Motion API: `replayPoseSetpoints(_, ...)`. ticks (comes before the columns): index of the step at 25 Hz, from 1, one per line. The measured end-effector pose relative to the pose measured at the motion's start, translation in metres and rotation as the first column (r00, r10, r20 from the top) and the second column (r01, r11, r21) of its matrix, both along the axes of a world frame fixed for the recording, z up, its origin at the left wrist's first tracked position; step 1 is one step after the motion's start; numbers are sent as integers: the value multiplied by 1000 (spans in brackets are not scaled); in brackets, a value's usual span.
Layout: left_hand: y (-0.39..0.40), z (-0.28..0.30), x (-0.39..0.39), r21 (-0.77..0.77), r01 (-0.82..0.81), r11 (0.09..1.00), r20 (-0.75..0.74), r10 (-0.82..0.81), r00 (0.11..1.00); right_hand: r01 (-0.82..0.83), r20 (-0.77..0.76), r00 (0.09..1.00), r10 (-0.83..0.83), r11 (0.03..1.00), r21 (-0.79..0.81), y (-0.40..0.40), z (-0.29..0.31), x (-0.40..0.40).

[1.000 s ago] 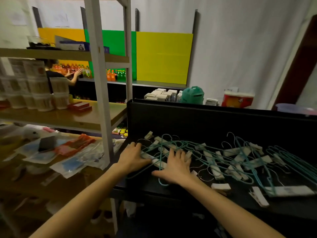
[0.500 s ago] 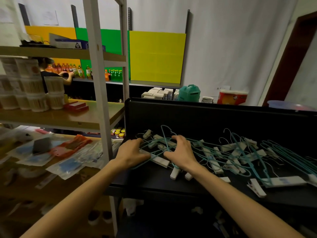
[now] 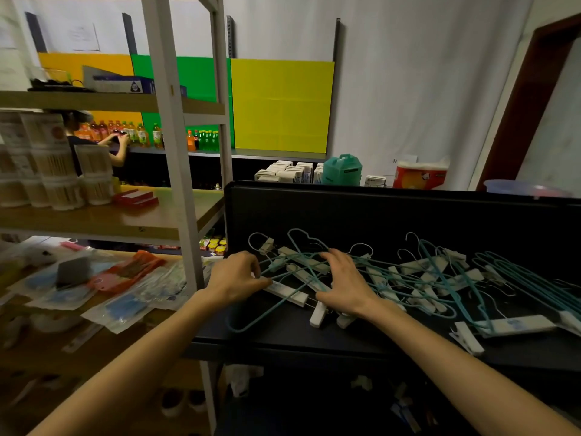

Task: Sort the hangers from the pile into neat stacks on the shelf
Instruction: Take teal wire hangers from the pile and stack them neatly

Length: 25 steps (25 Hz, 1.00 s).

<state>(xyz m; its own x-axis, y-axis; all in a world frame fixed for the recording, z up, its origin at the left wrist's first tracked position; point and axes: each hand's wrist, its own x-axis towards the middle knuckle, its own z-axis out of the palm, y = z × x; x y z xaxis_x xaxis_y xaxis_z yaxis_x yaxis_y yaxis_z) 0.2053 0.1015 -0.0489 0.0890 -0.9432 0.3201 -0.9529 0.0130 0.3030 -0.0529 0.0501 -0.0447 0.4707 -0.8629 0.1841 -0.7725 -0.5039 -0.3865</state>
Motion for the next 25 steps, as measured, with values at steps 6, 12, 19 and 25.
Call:
replayPoseSetpoints(6,-1,-1,7,-2,-5,1000,-245,5,969,172,-99,980,-171,985,0,-7,-7,-10)
replayPoseSetpoints(12,5,-20,-5,-32,0,999,5,0,1000,269,17,963,-270,962,51,-8,-10,-22)
replayPoseSetpoints(19,12,-25,-12,-187,63,980,-162,-94,982,208,337,913,-231,973,105,-1,-13,-33)
replayPoseSetpoints(25,22,-21,-24,-392,60,918,-273,-178,946,186,497,844,-202,979,82,3,-12,-47)
